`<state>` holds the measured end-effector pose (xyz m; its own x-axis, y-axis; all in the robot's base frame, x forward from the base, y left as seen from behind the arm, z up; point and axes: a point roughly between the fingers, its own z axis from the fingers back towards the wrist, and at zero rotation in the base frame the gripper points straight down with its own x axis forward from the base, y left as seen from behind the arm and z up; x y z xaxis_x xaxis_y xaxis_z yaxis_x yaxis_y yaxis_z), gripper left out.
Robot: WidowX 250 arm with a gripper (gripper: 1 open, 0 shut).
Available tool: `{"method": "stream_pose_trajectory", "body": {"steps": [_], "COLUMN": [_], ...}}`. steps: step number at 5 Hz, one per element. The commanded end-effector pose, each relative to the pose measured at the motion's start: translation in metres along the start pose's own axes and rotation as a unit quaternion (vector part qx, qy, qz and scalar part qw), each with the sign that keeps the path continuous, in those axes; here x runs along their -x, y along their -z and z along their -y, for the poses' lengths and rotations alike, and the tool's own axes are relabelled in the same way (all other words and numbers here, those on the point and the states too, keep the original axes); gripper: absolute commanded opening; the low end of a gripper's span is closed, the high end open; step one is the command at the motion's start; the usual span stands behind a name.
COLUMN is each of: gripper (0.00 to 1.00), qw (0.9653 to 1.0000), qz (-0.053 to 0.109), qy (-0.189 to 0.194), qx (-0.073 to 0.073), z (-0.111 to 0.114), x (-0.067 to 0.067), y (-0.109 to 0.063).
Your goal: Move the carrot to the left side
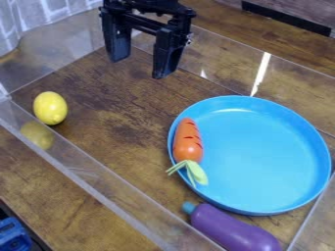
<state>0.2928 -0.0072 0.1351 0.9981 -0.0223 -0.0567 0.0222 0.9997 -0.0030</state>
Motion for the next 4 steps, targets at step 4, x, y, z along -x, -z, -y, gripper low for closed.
{"method": "stream_pose_trajectory", "body": {"steps": [4], "gripper": [1.00], "qw": [0.9974], "qz": [0.011], "qy": [-0.064], "qx": [0.032], "z": [0.034], "x": [0.000], "y": [0.027]}}
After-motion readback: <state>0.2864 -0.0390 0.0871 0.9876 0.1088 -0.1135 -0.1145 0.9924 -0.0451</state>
